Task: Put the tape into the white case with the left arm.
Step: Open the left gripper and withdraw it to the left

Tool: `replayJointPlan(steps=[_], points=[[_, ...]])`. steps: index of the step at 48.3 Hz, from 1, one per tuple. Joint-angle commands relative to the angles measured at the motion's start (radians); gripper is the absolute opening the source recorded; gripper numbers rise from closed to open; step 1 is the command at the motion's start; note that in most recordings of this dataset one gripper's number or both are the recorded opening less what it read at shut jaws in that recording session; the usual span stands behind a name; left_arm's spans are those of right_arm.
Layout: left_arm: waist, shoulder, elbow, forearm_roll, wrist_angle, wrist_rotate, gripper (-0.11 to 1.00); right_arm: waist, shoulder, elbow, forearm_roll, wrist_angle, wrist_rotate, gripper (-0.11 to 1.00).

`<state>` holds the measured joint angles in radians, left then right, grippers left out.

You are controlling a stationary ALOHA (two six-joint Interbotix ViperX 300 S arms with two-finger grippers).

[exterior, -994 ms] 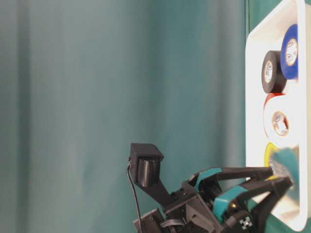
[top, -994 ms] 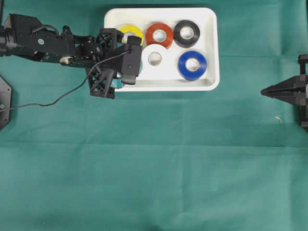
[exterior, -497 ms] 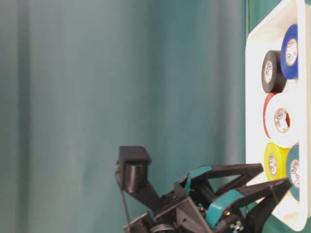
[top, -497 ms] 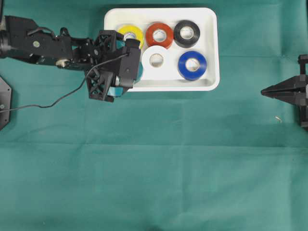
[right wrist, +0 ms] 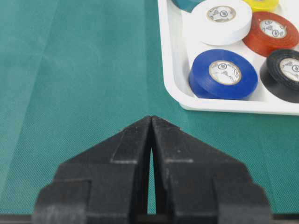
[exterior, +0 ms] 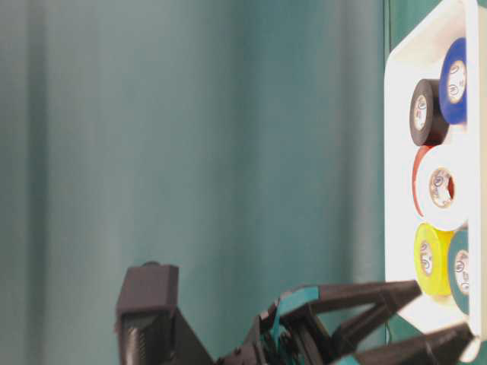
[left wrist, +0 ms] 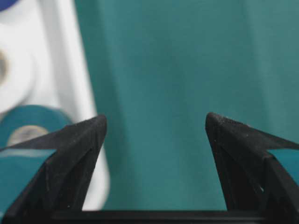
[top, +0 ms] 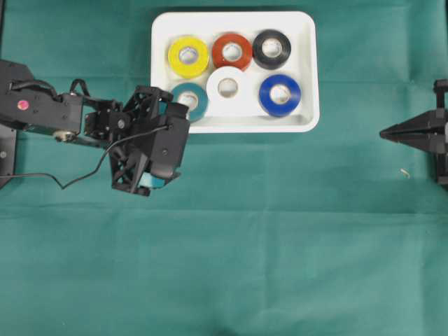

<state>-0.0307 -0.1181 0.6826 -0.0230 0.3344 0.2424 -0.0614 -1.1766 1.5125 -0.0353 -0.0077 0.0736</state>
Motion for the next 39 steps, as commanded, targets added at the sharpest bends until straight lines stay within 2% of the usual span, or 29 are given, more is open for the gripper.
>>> replayJointPlan(steps=[1, 13, 27, 39], points=[[-0.021, -0.028, -0.005, -0.002, -0.003, -0.031, 0.85, -0.003, 0.014, -0.011, 0.0, -0.011, 0.002, -0.09], [-0.046, -0.021, 0.0, -0.002, -0.005, -0.126, 0.85, -0.003, 0.014, -0.011, 0.0, -0.011, 0.002, -0.09], [-0.048, -0.049, 0.006, -0.002, -0.003, -0.132, 0.84, -0.003, 0.015, -0.011, 0.0, -0.011, 0.002, -0.09], [-0.046, -0.107, 0.052, -0.002, -0.003, -0.132, 0.83, -0.003, 0.014, -0.011, 0.0, -0.011, 0.002, -0.09]])
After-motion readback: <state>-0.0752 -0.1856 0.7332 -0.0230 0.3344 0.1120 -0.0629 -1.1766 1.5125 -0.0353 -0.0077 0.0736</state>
